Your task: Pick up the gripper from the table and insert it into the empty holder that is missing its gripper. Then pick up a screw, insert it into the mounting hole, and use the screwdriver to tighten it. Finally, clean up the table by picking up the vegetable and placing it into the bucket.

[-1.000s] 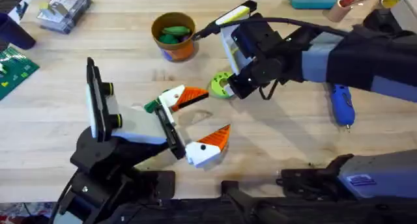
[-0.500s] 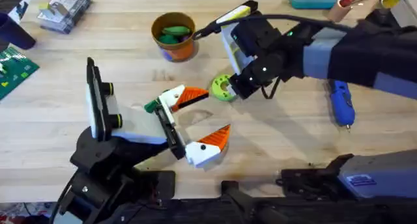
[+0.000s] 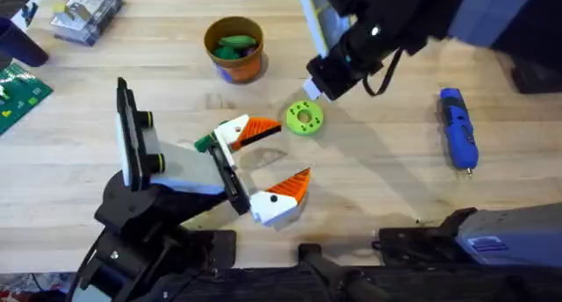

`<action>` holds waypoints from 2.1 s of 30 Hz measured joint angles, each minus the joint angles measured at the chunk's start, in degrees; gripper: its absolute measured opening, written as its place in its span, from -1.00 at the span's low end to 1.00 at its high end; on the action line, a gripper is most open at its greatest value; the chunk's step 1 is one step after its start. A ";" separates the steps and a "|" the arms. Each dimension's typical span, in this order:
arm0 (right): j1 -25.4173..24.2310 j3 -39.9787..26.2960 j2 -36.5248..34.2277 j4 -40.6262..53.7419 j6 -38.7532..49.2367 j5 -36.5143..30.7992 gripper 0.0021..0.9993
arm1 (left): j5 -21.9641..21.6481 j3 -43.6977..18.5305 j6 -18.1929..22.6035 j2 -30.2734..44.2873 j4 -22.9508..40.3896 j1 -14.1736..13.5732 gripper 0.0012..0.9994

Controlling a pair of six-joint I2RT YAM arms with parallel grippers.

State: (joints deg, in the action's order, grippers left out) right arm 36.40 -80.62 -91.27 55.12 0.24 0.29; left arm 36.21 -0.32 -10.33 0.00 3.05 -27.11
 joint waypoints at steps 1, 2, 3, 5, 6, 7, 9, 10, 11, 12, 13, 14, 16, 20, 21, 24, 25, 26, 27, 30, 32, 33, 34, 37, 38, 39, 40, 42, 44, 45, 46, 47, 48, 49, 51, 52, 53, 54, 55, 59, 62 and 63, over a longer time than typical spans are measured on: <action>0.18 -1.54 0.01 1.52 0.00 0.54 -0.99 | 0.00 0.00 0.00 -0.01 0.00 0.00 0.98; 0.35 -3.04 0.02 2.81 -0.01 1.29 -0.99 | 0.00 0.00 0.00 -0.01 0.00 0.00 0.98; 0.55 -4.65 0.03 3.98 -0.04 2.35 -0.99 | 0.01 0.00 0.00 -0.01 0.00 0.00 0.98; 1.19 -7.53 0.03 5.07 -0.14 5.10 -0.99 | 0.00 0.00 0.00 -0.01 0.00 0.00 0.98; 1.62 -8.60 0.04 5.11 -0.32 6.42 -0.99 | 0.01 0.00 0.00 -0.01 0.00 0.00 0.98; 2.17 -9.46 0.05 5.12 -0.56 7.69 -0.99 | 0.01 0.00 0.00 -0.01 0.00 0.00 0.98; 3.67 -10.48 0.04 4.79 -1.45 9.51 -0.99 | 0.02 0.00 0.00 0.00 0.00 0.00 0.98; 7.71 -10.73 0.03 3.54 -3.41 11.65 -0.99 | 0.02 0.00 0.00 -0.01 0.00 -0.02 0.98; 8.71 -10.73 0.04 3.09 -4.17 11.97 -0.99 | 0.01 0.00 0.00 -0.01 0.00 -0.01 0.98; 9.63 -10.73 0.05 2.67 -5.11 12.30 -0.99 | 0.01 0.00 0.00 -0.01 0.00 0.00 0.98; 10.40 -10.74 0.04 2.41 -6.06 12.61 -0.99 | 0.02 0.00 0.00 0.00 0.00 -0.01 0.98; 10.99 -10.85 0.03 2.38 -6.94 12.82 -0.99 | 0.01 0.00 0.00 0.00 0.00 -0.01 0.98; 11.91 -11.45 0.03 2.63 -8.46 13.06 -0.99 | 0.01 0.00 0.00 -0.01 0.00 0.00 0.98; 13.32 -14.24 -0.05 4.21 -10.06 13.13 -0.99 | 0.01 0.00 0.00 -0.01 0.00 0.00 0.98; 13.60 -15.29 -0.22 4.76 -10.29 13.13 -0.99 | 0.02 0.00 0.00 -0.01 0.00 0.00 0.98; 14.28 -18.44 -1.48 6.28 -10.67 13.15 -0.99 | 0.02 0.00 0.00 -0.01 0.00 0.00 0.98; 14.51 -19.60 -2.25 7.14 -10.76 13.14 -0.99 | 0.02 0.00 0.00 0.00 0.00 0.00 0.98; 14.71 -20.61 -3.08 7.82 -10.79 13.14 -0.99 | 0.02 0.00 0.00 0.00 0.00 0.00 0.98; 14.92 -21.41 -3.89 8.27 -10.78 13.14 -0.99 | 0.02 0.00 0.00 -0.01 0.00 0.00 0.98; 15.78 -23.33 -6.32 9.95 -10.73 12.79 -0.99 | 0.02 0.00 0.00 0.00 0.00 -0.02 0.98; 16.47 -23.67 -7.43 10.84 -10.58 12.47 -0.99 | 0.02 0.00 0.00 0.00 0.00 0.00 0.98; 16.81 -23.69 -7.83 11.51 -10.39 12.37 -0.99 | 0.02 0.00 0.00 -0.01 0.00 -0.01 0.98; 17.08 -23.69 -8.12 11.99 -10.25 12.26 -0.99 | 0.02 0.00 0.00 -0.01 0.00 -0.01 0.98; 17.78 -23.70 -8.36 12.13 -9.70 11.70 -0.99 | 0.02 0.00 0.00 0.00 0.00 -0.01 0.98; 18.41 -23.80 -8.37 11.79 -8.70 10.84 -0.99 | 0.02 0.00 0.00 -0.01 0.00 -0.01 0.98; 18.51 -23.80 -8.38 11.78 -8.52 10.67 -0.99 | 0.02 0.00 0.00 -0.01 0.00 0.00 0.98; 18.58 -23.80 -8.38 11.78 -8.27 10.52 -0.99 | 0.02 0.00 0.00 -0.01 0.00 0.00 0.98; 18.64 -23.80 -8.38 11.75 -7.86 10.42 -0.99 | 0.01 0.00 0.00 0.01 0.00 -0.01 0.98; 18.68 -23.80 -8.38 11.56 -7.64 10.26 -0.99 | 0.02 0.00 0.00 -0.01 0.00 0.00 0.98; 18.70 -23.80 -8.38 11.28 -7.55 10.22 -0.99 | 0.02 0.00 0.00 0.00 0.00 0.00 0.98; 18.72 -23.80 -8.38 11.01 -7.49 10.21 -0.99 | 0.02 0.00 0.00 0.00 0.00 -0.01 0.98; 18.72 -23.80 -8.38 10.79 -7.48 10.21 -0.99 | 0.02 0.00 0.00 0.00 0.00 -0.02 0.98; 18.72 -23.81 -8.38 10.66 -7.46 10.19 -0.99 | 0.02 0.00 0.00 0.00 0.00 -0.01 0.98; 18.72 -23.82 -8.38 10.62 -7.46 10.13 -0.99 | 0.02 0.00 0.00 -0.01 0.00 -0.01 0.98; 18.72 -23.83 -8.42 10.69 -7.46 10.06 -0.99 | 0.02 0.00 0.00 -0.01 0.00 0.00 0.98; 18.72 -23.83 -8.47 10.69 -7.46 10.06 -0.99 | 0.02 0.00 0.00 -0.01 0.00 0.00 0.98; 18.72 -23.83 -8.55 10.69 -7.46 10.06 -0.99 | 0.02 0.00 0.00 -0.01 0.00 -0.01 0.98; 18.72 -23.83 -8.65 10.69 -7.46 10.05 -0.99 | 0.02 0.00 0.00 -0.01 0.00 -0.02 0.98; 18.72 -23.83 -8.80 10.69 -7.46 10.03 -0.99 | 0.02 0.00 0.00 0.00 0.00 -0.01 0.98; 18.74 -23.83 -9.61 10.62 -7.46 10.06 -0.99 | 0.02 0.00 -0.17 -0.01 0.04 0.00 0.98; 18.75 -24.08 -10.04 10.42 -7.46 10.06 -0.99 | 0.02 0.00 -0.65 0.00 0.04 0.00 0.98; 18.78 -24.13 -10.11 10.41 -7.46 10.05 -0.99 | 0.02 0.00 -0.68 0.00 0.04 0.00 0.98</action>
State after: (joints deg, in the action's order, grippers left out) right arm 55.17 -104.75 -101.38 65.53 -7.22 10.34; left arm 36.23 -0.32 -11.00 0.00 3.09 -27.11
